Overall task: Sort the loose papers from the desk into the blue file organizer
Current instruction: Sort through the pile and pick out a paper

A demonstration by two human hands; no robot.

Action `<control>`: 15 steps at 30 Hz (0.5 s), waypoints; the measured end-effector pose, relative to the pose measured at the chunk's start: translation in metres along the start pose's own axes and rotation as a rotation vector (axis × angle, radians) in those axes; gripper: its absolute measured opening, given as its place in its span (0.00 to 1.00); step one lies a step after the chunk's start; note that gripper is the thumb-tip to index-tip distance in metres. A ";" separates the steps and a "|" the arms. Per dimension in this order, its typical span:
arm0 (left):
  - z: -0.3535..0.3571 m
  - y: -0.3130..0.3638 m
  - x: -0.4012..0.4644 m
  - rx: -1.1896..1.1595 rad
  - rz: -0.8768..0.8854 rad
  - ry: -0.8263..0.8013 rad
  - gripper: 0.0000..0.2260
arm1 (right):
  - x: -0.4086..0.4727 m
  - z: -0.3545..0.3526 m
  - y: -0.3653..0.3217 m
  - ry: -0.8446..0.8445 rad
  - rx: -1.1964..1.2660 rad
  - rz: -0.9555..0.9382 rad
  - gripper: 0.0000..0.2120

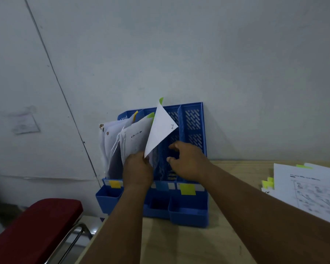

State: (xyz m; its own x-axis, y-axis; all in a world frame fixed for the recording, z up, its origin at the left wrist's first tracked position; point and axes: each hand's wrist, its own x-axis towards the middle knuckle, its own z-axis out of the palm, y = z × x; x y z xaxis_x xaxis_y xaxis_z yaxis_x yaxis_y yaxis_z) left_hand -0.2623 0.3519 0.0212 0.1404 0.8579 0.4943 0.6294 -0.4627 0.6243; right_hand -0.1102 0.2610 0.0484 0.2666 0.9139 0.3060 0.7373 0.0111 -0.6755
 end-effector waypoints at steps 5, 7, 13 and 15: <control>-0.011 0.004 -0.001 -0.029 -0.092 0.064 0.09 | -0.007 -0.002 0.003 -0.011 -0.004 -0.005 0.24; -0.015 0.010 -0.002 -0.041 -0.073 0.142 0.11 | -0.009 -0.004 0.003 -0.001 -0.001 -0.011 0.24; -0.018 0.016 -0.005 -0.029 0.045 0.404 0.19 | -0.015 -0.010 0.005 0.029 -0.004 -0.012 0.24; -0.019 0.011 -0.003 0.009 0.031 0.384 0.19 | -0.018 -0.012 0.005 0.035 0.000 -0.007 0.24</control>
State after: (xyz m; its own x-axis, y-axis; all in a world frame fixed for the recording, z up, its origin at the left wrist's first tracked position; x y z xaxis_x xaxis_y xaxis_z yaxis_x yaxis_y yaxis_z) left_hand -0.2701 0.3403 0.0384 -0.1354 0.6967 0.7045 0.6366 -0.4837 0.6006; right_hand -0.1039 0.2397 0.0472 0.2827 0.8991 0.3342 0.7390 0.0179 -0.6734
